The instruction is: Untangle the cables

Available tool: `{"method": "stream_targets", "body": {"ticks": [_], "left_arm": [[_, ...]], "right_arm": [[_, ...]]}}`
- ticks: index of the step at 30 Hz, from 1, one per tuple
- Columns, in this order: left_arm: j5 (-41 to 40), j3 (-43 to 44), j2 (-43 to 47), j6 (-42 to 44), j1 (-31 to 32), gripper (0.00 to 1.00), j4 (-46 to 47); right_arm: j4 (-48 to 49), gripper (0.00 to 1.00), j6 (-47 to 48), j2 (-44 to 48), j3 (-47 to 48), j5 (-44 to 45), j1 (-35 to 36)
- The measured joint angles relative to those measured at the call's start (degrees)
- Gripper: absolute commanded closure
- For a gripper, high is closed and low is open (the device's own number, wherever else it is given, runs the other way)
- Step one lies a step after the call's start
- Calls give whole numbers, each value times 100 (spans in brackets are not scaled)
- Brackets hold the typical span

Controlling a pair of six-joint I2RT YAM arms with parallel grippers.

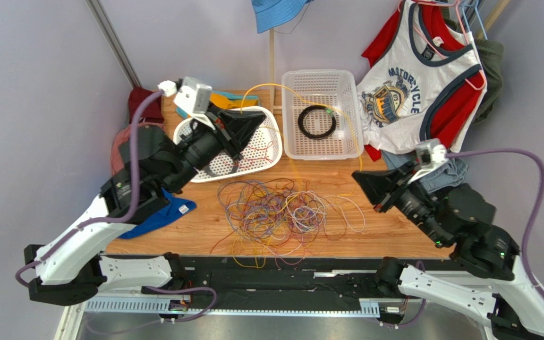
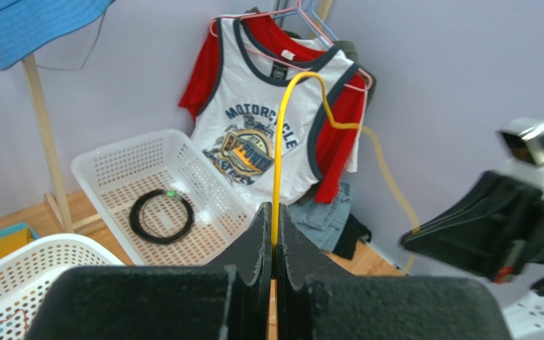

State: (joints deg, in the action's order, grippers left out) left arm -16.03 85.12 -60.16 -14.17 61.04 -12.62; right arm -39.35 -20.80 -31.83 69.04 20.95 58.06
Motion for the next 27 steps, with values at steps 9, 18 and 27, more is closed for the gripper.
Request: {"method": "stream_targets", "body": {"ticks": [9,18,27], "left_arm": [[352,1836,-647,-297,0,100,-1891],[693,1414,-844,-501,0,100,-2321],[1235,1403,-1178,-752,0,100,-2273]], "right_arm": [[304,80,-66,-531,-505,-769,0],[721,68,-92,-356,-804,-1029,0],[1241,30,-96,-372,-1185,-1307,0]]}}
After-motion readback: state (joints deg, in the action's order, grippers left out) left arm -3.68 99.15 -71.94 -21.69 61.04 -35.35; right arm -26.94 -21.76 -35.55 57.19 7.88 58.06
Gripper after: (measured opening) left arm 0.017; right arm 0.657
